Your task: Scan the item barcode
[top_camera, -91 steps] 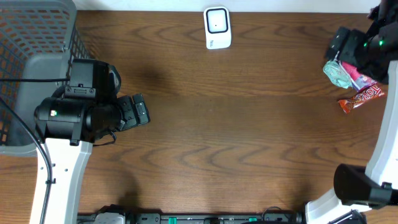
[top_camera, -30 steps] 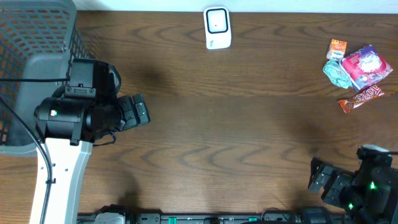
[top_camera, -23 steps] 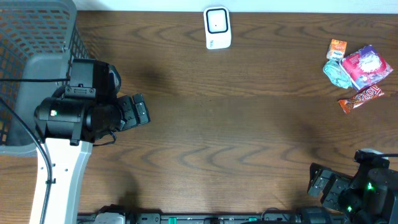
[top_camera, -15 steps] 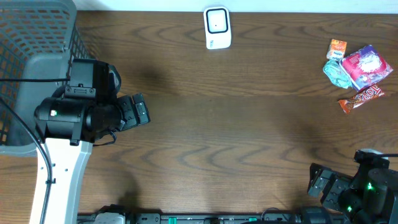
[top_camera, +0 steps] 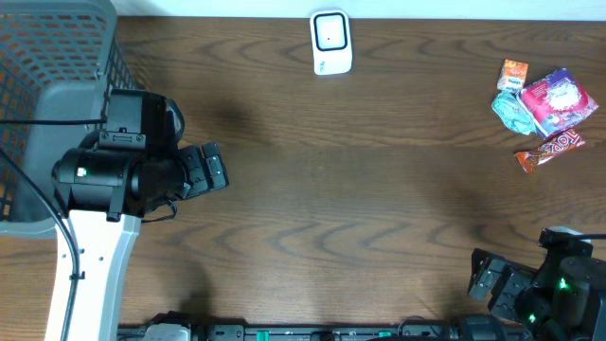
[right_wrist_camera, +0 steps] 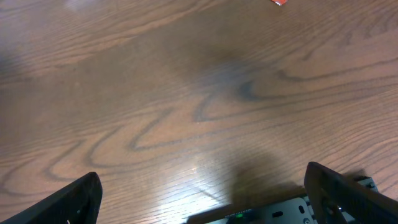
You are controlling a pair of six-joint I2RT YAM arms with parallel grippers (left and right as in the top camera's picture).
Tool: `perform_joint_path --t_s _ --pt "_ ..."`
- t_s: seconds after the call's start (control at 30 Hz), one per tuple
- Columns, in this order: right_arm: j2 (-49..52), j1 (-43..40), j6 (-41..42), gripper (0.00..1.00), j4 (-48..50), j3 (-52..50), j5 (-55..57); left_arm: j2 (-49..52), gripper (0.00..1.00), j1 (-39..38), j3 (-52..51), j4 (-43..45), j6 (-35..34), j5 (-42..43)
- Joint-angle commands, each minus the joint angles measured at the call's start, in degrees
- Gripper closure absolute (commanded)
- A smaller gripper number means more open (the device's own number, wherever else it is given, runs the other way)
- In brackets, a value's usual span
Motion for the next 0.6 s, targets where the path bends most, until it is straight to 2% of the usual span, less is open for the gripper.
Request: perform_joint_path --t_s 0.0,0.37,0.57 --pt "-0.2 0.3 0.5 0.01 -0.1 -0.2 0.5 0.0 0.02 0.2 0.0 -0.2 1.0 0.1" --pt "-0.2 0.3 -0.7 0.01 1.3 -0.2 0.8 0.0 0.02 0.2 0.0 -0.2 1.0 0.1" --pt "-0.2 0.3 -7.5 0.01 5.7 -0.2 -1.5 0.0 0.02 0.2 0.0 -0.2 1.0 0.1"
